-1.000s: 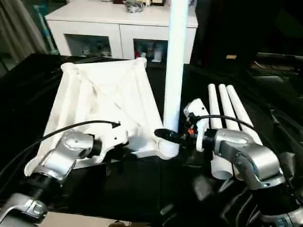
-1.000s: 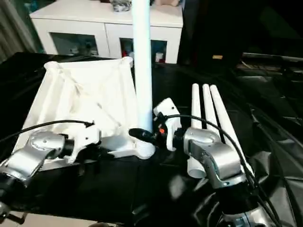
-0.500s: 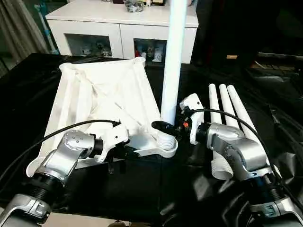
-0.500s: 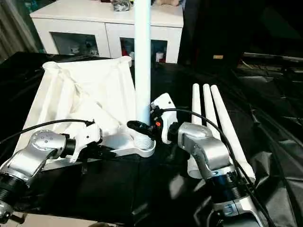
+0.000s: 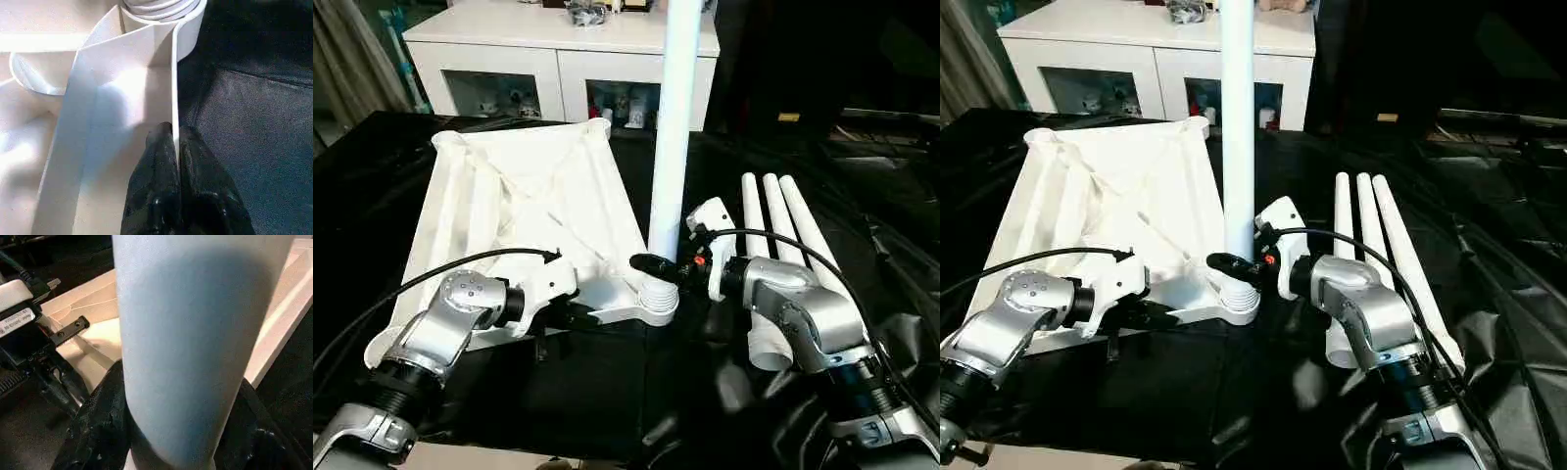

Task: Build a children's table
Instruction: Insert table leg to table base

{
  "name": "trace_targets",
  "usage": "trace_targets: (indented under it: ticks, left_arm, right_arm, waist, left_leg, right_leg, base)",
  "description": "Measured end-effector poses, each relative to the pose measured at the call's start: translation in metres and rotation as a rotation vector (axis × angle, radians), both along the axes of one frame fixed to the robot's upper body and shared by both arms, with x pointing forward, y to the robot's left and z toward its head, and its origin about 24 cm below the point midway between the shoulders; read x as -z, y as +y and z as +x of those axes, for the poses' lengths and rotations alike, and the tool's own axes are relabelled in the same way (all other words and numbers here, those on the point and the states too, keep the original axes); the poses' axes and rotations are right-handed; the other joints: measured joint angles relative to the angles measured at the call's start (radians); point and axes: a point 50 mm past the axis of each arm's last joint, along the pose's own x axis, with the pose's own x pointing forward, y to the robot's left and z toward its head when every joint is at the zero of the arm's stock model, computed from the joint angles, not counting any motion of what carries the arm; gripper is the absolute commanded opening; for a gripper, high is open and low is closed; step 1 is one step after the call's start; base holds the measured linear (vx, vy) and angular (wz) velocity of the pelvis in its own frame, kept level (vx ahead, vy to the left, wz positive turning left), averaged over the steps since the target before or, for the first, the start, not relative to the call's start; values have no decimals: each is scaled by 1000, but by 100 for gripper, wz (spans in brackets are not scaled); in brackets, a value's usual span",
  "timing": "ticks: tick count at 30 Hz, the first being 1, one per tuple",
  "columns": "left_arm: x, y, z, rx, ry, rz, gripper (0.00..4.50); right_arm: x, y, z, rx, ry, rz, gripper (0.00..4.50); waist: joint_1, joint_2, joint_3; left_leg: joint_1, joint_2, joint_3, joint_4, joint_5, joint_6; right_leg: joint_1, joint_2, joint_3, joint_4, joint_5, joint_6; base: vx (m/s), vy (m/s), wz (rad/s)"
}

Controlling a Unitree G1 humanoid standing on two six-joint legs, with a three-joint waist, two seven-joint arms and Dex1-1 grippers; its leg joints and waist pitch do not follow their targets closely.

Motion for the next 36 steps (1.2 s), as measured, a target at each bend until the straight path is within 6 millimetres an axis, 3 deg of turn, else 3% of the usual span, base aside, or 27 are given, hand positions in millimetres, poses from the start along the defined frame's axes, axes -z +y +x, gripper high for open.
trace_targets:
  ticks: [8,26,36]
  left_arm:
    - [1,3,1,-16,0,-1,0]
    - [3,0,5,-17,-5,-3,0]
    - [4,0,7,-19,-4,-3,0]
  right_arm:
    - [8,-1,3,67,39,100,185]
    - [29,-10,-14,187,-35,256,185]
    - [30,-5,-17,157,-124,177,185]
  waist:
    - [-9,0,0]
    - [-8,6,1]
    - [-9,8,0]
  left_leg:
    - [1,0,0,-1,0,0]
    - [2,-1,0,-8,0,0]
    - [3,-2,0,-16,0,0]
  right_leg:
    - [0,0,0,0,0,0]
    - [2,0,-1,-7,0,1]
    - [5,0,-1,-16,0,0]
  base:
    - [0,0,0]
    - [0,0,0]
    - [0,0,0]
